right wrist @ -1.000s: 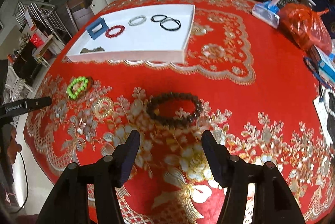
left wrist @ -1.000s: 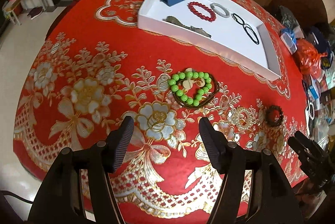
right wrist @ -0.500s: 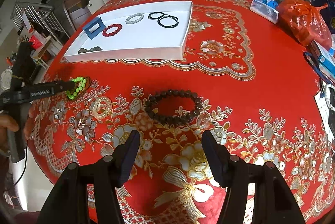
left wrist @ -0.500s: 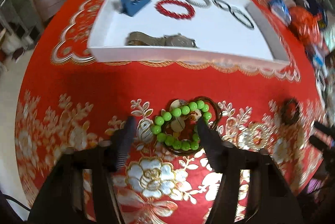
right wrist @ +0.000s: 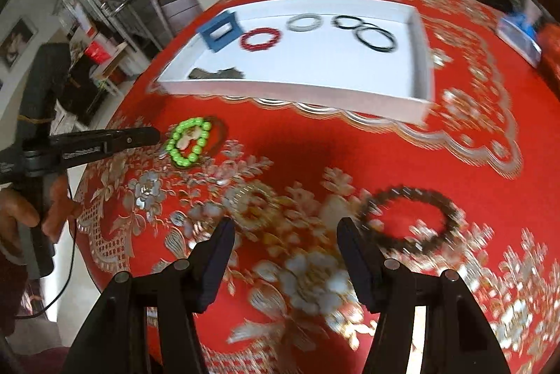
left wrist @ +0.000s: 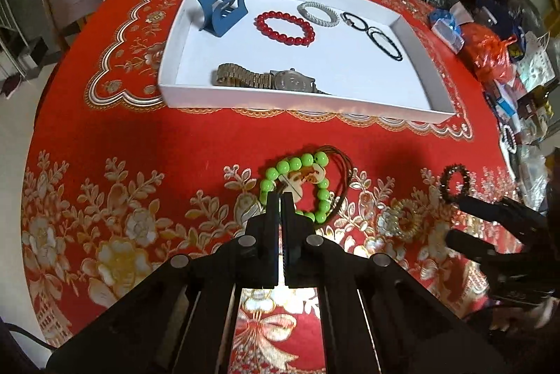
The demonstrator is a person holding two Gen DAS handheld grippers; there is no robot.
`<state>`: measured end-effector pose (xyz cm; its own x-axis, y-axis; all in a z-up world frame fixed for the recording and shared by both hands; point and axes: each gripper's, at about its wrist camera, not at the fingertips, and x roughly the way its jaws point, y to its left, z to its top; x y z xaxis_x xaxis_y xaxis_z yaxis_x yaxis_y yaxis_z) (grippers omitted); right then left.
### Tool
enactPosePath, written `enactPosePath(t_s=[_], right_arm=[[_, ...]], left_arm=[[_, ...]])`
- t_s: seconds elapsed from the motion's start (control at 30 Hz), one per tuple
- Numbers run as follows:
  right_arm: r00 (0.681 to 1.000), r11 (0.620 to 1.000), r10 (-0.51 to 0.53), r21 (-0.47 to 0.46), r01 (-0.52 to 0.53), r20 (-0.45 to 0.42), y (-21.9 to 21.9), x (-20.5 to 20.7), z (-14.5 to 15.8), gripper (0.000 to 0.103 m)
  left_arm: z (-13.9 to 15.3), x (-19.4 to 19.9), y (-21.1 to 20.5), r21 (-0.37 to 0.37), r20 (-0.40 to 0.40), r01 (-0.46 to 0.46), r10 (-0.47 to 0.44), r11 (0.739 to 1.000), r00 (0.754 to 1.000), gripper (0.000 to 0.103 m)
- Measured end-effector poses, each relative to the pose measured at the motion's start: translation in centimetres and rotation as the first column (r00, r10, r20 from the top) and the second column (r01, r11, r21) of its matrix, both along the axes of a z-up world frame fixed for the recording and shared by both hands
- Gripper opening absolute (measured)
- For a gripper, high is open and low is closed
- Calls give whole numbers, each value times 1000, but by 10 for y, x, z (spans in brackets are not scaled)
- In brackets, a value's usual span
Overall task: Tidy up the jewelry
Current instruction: 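Grasp the green bead bracelet with the left tool and lift it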
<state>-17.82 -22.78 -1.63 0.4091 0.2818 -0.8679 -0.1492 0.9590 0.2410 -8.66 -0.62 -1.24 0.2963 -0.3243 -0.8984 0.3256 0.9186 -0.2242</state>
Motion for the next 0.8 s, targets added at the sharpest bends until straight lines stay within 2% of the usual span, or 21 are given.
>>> enactPosePath(t_s=[0.13,0.17,0.2,0.23,0.27,0.53,0.6,0.63,0.67,0.8], right_arm=[[1000,1000,19,-2,-19,-12,13,9,-5,59],[1000,1000,20,-5,-20,-9,14,10,-4,59],[1000,1000,19,-7,-19,-9,15,11,-4,59],[1000,1000,17,-10,-17,-11,15,12,-4,59],[1000,1000,15,-10,-15,-14,15,13,-4,59],[1000,1000,-5,-9,5,-27,10,12,-3,59],[1000,1000,-12,-7,12,-28,8,13,-4,59],[999,1000,-17,-4,17,-31,7,14,-4,59],[999,1000,-21,-1,20,-33,6,14,-5,59],[999,1000,-20,2,21,-37,6,18,-6,59]], left_arm=[[2,-4,3,34,13,7,-7,999,1000,0],[1,-3,2,37,11,16,-16,999,1000,4],[0,-3,2,38,10,25,-25,999,1000,9],[-2,-1,-1,42,7,38,-39,998,999,26],[-4,1,-4,46,4,55,-55,997,998,38],[-22,20,-29,110,-5,222,-223,969,975,37],[-27,25,-32,108,-20,256,-255,961,967,25],[-26,26,-32,103,-6,267,-268,958,963,24],[-26,28,-33,94,-6,277,-278,956,961,15],[-27,34,-26,37,-39,255,-254,966,967,15]])
